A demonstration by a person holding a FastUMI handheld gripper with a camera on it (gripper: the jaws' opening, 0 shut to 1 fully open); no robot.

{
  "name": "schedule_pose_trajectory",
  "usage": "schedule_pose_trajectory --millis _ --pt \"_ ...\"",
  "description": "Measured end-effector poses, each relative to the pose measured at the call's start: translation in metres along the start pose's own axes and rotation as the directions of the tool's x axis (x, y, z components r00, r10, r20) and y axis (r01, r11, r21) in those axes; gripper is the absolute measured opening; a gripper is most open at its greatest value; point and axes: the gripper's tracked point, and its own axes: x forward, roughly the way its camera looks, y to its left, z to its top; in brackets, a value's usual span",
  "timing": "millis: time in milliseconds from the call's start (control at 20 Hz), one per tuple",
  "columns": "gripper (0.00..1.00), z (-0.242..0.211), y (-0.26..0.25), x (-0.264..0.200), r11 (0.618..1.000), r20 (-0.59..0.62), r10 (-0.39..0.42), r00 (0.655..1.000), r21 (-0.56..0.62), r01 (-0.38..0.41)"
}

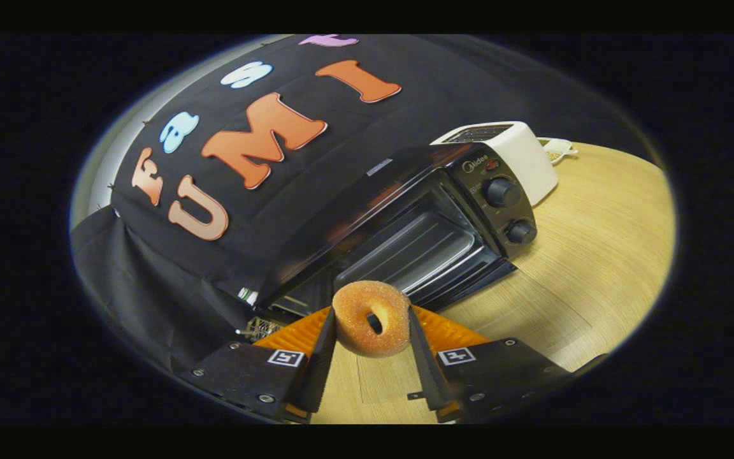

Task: Open the toaster oven, put the food inside, and close the toaster oven door.

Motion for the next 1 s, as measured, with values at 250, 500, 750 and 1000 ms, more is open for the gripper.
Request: schedule_pose_trajectory --millis 250,500,750,1000 --pt "0.62 0.007 -0.001 0.032 0.997 0.015 -0.015 1.000 0.071 0.014" --pt "0.61 0.010 -0.003 0.055 0.990 0.021 -0.023 1.000 0.139 0.020" --pt "0.62 0.013 0.001 0.074 0.982 0.026 -0.026 0.999 0.188 0.021" --pt "0.62 0.007 0.005 0.083 0.987 0.002 -0.023 1.000 0.157 0.022"
